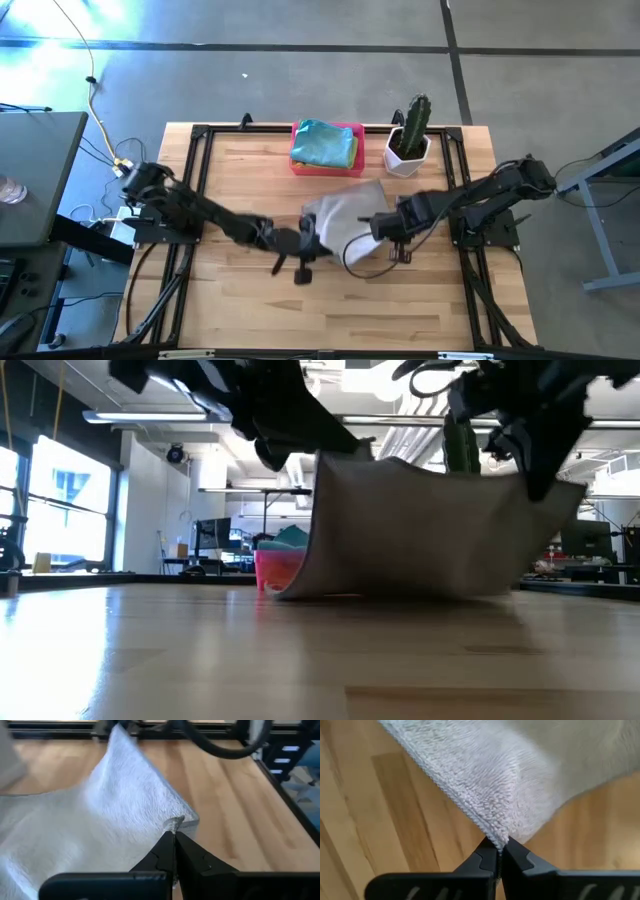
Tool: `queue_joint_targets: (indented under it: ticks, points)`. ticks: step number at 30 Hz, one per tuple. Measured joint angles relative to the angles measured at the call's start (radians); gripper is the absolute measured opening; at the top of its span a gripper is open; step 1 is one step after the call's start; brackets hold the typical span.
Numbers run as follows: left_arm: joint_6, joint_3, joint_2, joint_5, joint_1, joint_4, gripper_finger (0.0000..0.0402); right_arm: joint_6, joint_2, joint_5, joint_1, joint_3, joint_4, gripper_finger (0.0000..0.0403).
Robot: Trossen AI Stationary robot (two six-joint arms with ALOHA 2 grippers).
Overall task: Fold microfiber towels
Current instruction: Fold the gray microfiber cloth on the table
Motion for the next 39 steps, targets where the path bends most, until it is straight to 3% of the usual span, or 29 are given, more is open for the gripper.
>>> queue_joint_targets:
  ticks: [4, 7, 10, 12, 16, 24, 29, 39]
  points:
    - [-0.071, 0.003, 0.105, -0.069, -0.091, 0.124, 0.0, 0.058, 0.0, -0.007, 0.063, -0.113, 0.178, 0.0]
    - [-0.146, 0.002, 0.163, -0.084, -0.133, 0.213, 0.0, 0.053, 0.0, -0.07, 0.093, -0.174, 0.272, 0.0]
    - [-0.212, 0.003, 0.189, -0.091, -0.159, 0.251, 0.0, 0.003, 0.0, -0.098, 0.107, -0.184, 0.281, 0.0]
    - [-0.256, 0.003, 0.189, -0.12, -0.168, 0.245, 0.0, -0.034, 0.0, -0.046, 0.109, -0.169, 0.26, 0.0]
    - [-0.277, 0.003, 0.182, -0.284, -0.173, 0.173, 0.0, -0.149, -0.001, 0.112, 0.088, -0.146, 0.271, 0.0]
    - [-0.498, 0.003, 0.177, -0.527, -0.17, -0.058, 0.0, -0.309, 0.056, 0.228, -0.026, -0.146, 0.303, 0.0]
    - [-0.582, 0.003, 0.177, -0.635, -0.168, -0.153, 0.0, -0.394, 0.108, 0.274, -0.111, -0.146, 0.35, 0.0]
    - [-0.676, 0.003, 0.177, -0.73, -0.155, -0.286, 0.0, -0.509, 0.214, 0.273, -0.229, -0.146, 0.463, 0.0]
